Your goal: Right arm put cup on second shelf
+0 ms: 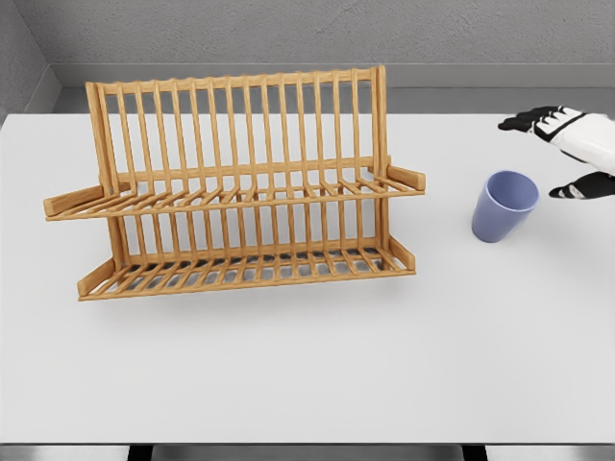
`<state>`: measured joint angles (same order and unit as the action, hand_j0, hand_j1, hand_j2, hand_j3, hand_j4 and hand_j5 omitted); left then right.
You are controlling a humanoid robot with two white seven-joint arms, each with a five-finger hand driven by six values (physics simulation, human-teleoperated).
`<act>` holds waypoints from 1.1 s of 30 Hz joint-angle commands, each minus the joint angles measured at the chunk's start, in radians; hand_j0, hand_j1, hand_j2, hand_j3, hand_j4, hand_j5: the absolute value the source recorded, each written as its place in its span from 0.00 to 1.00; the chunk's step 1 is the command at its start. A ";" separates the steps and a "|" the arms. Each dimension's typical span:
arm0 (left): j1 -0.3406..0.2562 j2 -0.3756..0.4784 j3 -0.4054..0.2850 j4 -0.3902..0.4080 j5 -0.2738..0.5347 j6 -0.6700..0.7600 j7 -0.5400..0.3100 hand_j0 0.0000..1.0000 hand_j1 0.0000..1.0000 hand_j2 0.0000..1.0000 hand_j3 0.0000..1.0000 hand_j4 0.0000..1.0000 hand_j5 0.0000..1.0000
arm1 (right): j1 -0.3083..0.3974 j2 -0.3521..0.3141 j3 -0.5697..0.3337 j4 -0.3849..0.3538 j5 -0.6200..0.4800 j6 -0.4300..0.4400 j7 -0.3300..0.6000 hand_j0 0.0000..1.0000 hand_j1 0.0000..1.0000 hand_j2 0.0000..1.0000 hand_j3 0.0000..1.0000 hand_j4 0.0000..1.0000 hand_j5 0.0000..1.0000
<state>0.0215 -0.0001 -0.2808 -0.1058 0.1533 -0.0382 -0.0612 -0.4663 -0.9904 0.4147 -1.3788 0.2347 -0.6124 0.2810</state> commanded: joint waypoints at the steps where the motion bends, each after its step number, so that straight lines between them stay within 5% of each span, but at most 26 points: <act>1: 0.000 0.000 0.000 0.000 0.000 0.000 0.000 1.00 1.00 1.00 1.00 1.00 1.00 | 0.000 -0.002 0.003 -0.002 -0.011 0.002 -0.002 1.00 1.00 1.00 1.00 1.00 1.00; 7: 0.000 0.000 0.000 0.000 0.000 0.000 0.000 1.00 1.00 1.00 1.00 1.00 1.00 | 0.032 -0.050 0.012 -0.034 -0.037 0.002 -0.057 1.00 1.00 1.00 1.00 1.00 1.00; 12: 0.000 0.000 0.000 0.000 0.000 0.000 0.000 1.00 1.00 1.00 1.00 1.00 1.00 | 0.028 -0.071 -0.068 -0.034 -0.041 0.002 0.330 1.00 1.00 1.00 1.00 1.00 1.00; 18: 0.000 0.000 0.000 0.000 0.000 0.000 0.000 1.00 1.00 1.00 1.00 1.00 1.00 | -0.087 0.006 -0.062 0.024 -0.037 0.002 0.330 1.00 1.00 1.00 1.00 1.00 1.00; 21: 0.000 0.000 0.000 0.000 0.000 0.000 0.000 1.00 1.00 1.00 1.00 1.00 1.00 | -0.247 0.087 0.144 0.110 -0.035 0.002 0.330 1.00 1.00 1.00 1.00 1.00 1.00; 33: 0.000 0.000 0.000 0.000 0.000 0.000 0.000 1.00 1.00 1.00 1.00 1.00 1.00 | -0.250 0.068 0.162 0.126 -0.005 0.002 0.330 1.00 1.00 1.00 1.00 1.00 1.00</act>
<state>0.0215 -0.0001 -0.2808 -0.1058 0.1533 -0.0380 -0.0612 -0.7164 -0.9209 0.5708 -1.2531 0.2253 -0.6136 0.6112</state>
